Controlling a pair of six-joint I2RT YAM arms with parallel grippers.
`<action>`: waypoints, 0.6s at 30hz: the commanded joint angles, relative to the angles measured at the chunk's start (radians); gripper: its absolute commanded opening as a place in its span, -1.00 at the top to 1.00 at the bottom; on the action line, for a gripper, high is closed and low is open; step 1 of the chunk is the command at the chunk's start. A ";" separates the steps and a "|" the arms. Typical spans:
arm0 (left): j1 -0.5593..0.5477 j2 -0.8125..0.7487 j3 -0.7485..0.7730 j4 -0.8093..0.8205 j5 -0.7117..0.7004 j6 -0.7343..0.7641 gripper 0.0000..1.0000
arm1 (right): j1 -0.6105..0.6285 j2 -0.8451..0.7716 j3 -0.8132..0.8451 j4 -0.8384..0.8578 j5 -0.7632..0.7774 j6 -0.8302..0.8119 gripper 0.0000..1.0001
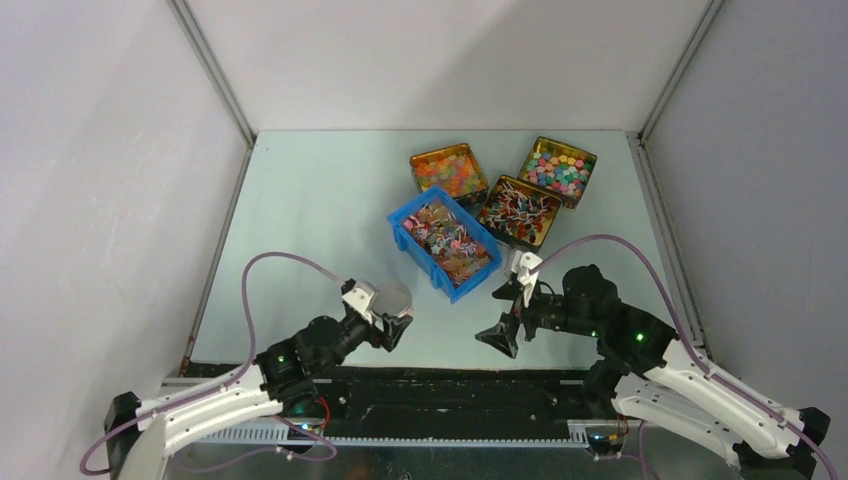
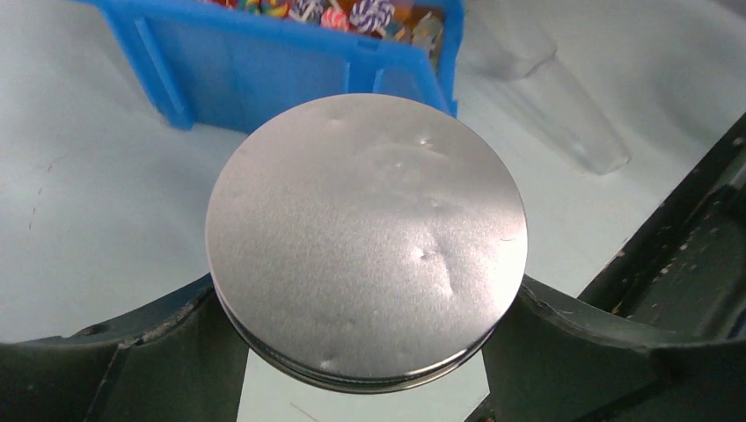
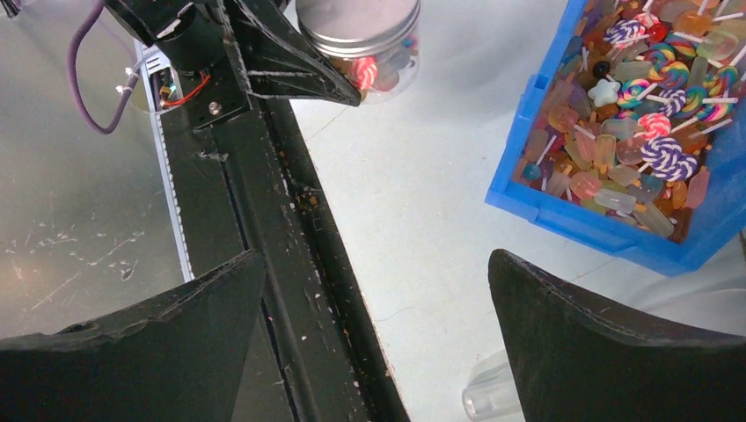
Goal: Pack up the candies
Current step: Place the packing bottle at the center of the board.
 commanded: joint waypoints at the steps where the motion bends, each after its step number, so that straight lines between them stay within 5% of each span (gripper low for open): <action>1: 0.033 0.075 0.019 0.063 0.048 0.002 0.29 | -0.019 0.005 -0.005 0.009 -0.037 0.021 -1.00; 18: 0.201 0.342 -0.064 0.337 0.220 -0.002 0.31 | -0.073 0.013 -0.012 -0.006 -0.075 0.020 -1.00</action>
